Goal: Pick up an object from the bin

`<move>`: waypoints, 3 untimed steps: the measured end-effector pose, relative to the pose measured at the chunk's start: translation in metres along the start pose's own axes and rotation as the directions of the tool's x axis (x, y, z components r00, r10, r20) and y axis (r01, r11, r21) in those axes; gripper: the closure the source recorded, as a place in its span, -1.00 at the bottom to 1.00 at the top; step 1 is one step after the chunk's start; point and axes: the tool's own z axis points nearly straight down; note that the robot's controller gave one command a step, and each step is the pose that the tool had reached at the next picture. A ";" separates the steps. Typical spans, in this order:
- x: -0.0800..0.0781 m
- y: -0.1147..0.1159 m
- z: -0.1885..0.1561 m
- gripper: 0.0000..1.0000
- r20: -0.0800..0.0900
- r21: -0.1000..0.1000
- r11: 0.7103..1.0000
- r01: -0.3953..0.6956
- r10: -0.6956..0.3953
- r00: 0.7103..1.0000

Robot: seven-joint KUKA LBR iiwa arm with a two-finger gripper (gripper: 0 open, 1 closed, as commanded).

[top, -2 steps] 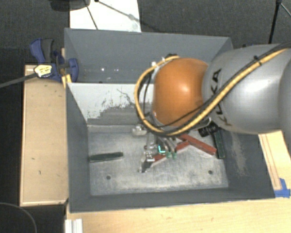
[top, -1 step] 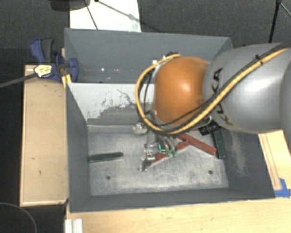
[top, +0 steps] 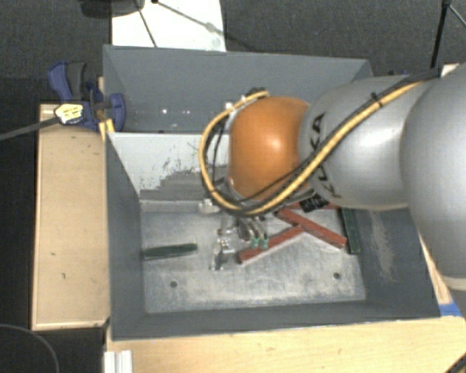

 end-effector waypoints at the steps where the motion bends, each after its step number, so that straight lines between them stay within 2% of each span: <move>1: -0.016 0.027 0.042 -1.00 -0.006 -0.001 0.975 0.223 -0.223 0.975; 2: -0.048 0.033 0.072 1.00 -0.006 -0.001 0.989 0.150 -0.150 0.989; 3: -0.048 0.033 0.072 1.00 -0.006 -0.001 0.989 0.149 -0.149 0.989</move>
Offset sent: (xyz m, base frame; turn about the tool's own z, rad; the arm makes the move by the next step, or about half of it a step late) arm 0.0450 0.0354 -0.0738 -0.1519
